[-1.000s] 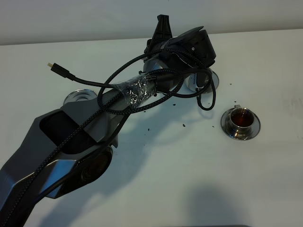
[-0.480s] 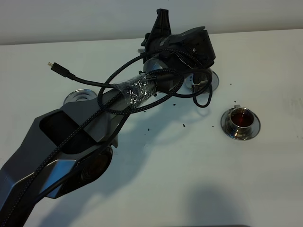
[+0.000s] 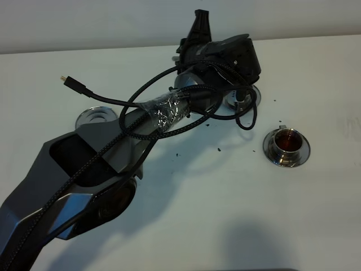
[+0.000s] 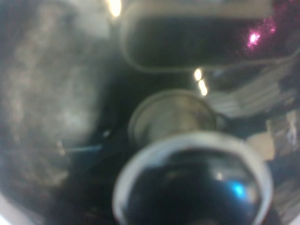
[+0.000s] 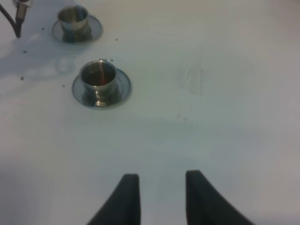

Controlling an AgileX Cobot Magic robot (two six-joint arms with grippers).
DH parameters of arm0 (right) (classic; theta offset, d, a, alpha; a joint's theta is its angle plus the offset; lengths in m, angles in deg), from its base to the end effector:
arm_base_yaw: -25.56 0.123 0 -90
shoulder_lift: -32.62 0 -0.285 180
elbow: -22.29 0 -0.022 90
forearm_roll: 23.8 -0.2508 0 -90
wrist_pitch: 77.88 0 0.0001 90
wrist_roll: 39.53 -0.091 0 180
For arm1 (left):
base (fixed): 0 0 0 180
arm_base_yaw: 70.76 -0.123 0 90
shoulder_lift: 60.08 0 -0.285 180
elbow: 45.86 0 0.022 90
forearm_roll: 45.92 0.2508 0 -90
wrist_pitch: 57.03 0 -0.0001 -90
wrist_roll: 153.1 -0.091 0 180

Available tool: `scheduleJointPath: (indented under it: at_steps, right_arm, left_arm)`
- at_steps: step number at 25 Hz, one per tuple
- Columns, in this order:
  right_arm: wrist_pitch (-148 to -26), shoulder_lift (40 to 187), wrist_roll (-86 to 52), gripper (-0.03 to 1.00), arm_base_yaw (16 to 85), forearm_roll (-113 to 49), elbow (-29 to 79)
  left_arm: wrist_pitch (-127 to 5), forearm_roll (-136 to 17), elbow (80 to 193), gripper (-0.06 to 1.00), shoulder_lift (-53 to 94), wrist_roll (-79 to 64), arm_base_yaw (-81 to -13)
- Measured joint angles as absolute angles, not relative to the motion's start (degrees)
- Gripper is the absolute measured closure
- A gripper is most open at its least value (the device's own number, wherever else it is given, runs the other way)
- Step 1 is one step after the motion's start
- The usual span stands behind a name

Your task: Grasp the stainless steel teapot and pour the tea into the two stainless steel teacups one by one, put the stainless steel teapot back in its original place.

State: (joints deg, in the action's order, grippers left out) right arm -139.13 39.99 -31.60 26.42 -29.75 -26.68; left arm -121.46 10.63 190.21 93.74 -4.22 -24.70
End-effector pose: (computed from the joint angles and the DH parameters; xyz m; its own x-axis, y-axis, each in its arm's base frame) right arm -0.0058 0.0082 0.2750 -0.4508 -0.0946 -0.8876 -0.1359 0.9901 -0.0365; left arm 0.4240 -0.3413 0.1866 -0.0825 0.9405 0.3296 0.6047 -0.2156 0.7667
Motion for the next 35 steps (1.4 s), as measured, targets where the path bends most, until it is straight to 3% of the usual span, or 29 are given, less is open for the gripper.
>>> scheduleJointPath:
  at_steps: [35]
  right_arm:
    - [-139.13,39.99,-31.6,0.73,26.42,-29.75,-26.68]
  left_arm:
    - [-120.12,7.0,190.21,0.72,93.74,4.95,-24.49]
